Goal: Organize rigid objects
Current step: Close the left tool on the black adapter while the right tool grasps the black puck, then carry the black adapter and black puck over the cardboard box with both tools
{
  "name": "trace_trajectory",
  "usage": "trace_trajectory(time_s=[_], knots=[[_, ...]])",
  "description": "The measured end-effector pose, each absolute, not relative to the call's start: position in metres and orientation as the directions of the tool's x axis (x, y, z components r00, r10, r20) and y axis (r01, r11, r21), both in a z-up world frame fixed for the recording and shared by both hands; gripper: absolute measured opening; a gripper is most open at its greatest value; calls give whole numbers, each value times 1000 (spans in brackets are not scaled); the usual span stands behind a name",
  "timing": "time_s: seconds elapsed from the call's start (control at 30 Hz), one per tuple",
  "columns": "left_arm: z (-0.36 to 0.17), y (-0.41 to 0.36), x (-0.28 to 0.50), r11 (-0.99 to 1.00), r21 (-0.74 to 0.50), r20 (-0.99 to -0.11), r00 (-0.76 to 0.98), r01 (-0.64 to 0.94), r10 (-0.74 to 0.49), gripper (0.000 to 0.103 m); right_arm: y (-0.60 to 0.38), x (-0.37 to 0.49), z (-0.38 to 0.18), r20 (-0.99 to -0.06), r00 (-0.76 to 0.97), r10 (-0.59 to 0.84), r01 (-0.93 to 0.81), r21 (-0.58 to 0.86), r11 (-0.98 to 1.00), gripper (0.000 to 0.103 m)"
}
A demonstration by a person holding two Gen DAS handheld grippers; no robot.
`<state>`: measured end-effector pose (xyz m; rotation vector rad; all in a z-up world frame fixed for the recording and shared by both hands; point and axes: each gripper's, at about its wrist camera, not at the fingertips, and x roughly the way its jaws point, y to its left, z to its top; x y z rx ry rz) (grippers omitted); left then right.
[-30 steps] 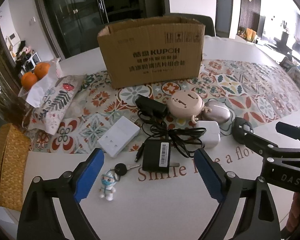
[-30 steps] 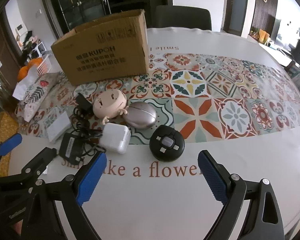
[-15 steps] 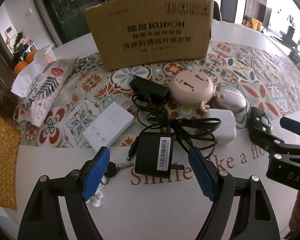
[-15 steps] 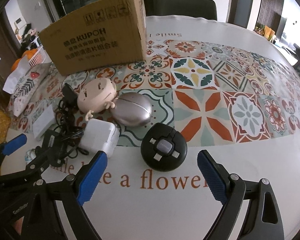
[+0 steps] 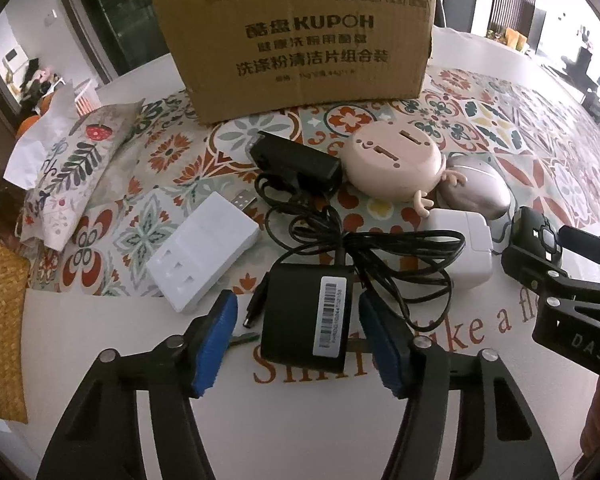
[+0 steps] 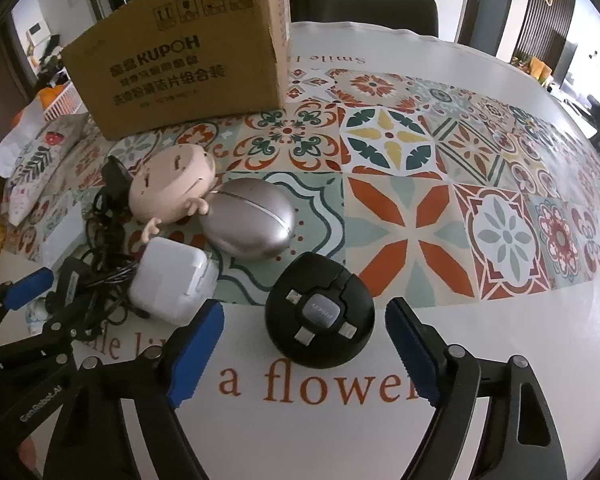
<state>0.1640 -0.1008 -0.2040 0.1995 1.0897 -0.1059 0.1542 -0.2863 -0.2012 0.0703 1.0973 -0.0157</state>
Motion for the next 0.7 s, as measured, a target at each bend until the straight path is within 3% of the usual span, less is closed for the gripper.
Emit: trace_trajectory(time_s=[0.23, 0.43, 0.7], knots=[[-212, -103, 170, 976, 105, -896, 444, 193, 8, 52, -287, 159, -207, -893, 450, 18, 46, 44, 998, 75], [-212, -105, 168, 971, 105, -892, 452, 214, -4, 45, -288, 160, -211, -895, 447, 11, 47, 35, 998, 57], [-204, -104, 159, 970, 80, -884, 465, 229, -37, 41, -288, 152, -205, -892, 450, 23, 45, 49, 998, 57]])
